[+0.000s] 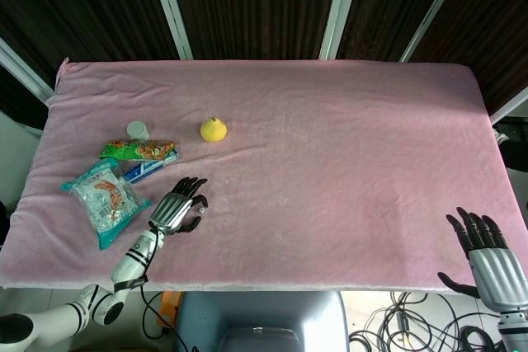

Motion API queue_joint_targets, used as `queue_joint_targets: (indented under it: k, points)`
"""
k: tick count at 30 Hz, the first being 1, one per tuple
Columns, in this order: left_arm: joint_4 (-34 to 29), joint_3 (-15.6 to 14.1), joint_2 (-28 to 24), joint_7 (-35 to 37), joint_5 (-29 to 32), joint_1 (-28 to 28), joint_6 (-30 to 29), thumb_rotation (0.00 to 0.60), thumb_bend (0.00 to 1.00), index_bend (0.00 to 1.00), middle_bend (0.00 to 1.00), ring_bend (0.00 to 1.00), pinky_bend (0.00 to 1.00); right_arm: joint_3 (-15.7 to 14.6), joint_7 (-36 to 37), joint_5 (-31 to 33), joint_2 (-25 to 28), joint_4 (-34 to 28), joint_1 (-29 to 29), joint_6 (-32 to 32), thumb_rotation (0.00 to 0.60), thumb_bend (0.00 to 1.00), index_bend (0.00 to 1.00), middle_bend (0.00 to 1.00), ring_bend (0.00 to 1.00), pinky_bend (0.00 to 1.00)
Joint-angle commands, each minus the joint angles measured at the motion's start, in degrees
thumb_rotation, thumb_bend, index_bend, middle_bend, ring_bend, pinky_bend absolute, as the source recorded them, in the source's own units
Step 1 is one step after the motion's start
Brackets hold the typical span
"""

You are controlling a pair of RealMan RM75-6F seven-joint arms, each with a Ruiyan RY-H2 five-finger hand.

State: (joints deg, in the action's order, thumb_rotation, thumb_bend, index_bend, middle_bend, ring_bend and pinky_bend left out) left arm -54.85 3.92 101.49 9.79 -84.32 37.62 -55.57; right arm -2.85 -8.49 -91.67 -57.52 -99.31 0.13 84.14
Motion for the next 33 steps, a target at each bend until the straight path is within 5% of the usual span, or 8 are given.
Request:
queue_joint_targets:
  k: [1,22,33]
  points:
    - [1.5,0.2,0.9,0.8,0.3,0.4,0.3,0.600,0.42,0.44,0.07,0.04,0.05,0.0,0.2,-0.1,0.1,0.0,0.0,0.1,0.600,0.28,0.00,0.00,0.00,0.00]
    - [4.5,0.1,2.1,1.9,0.4,0.9,-0.3,0.600,0.42,0.59,0.12,0.07,0.07,0.3,0.8,0.0,0.4,0.1,-0.3,0.6,0.600,0.28,0.00,0.00,0.00,0.00]
    - [-16.9,3.6,-6.7,-7.5,-3.9,1.4,-11.5,0.600,0.41,0.53,0.14,0.07,0.08,0.0,-0.3,-0.1,-0.1,-0.2,0.3,-0.9,0.600,0.28,0.00,0.00,0.00,0.00]
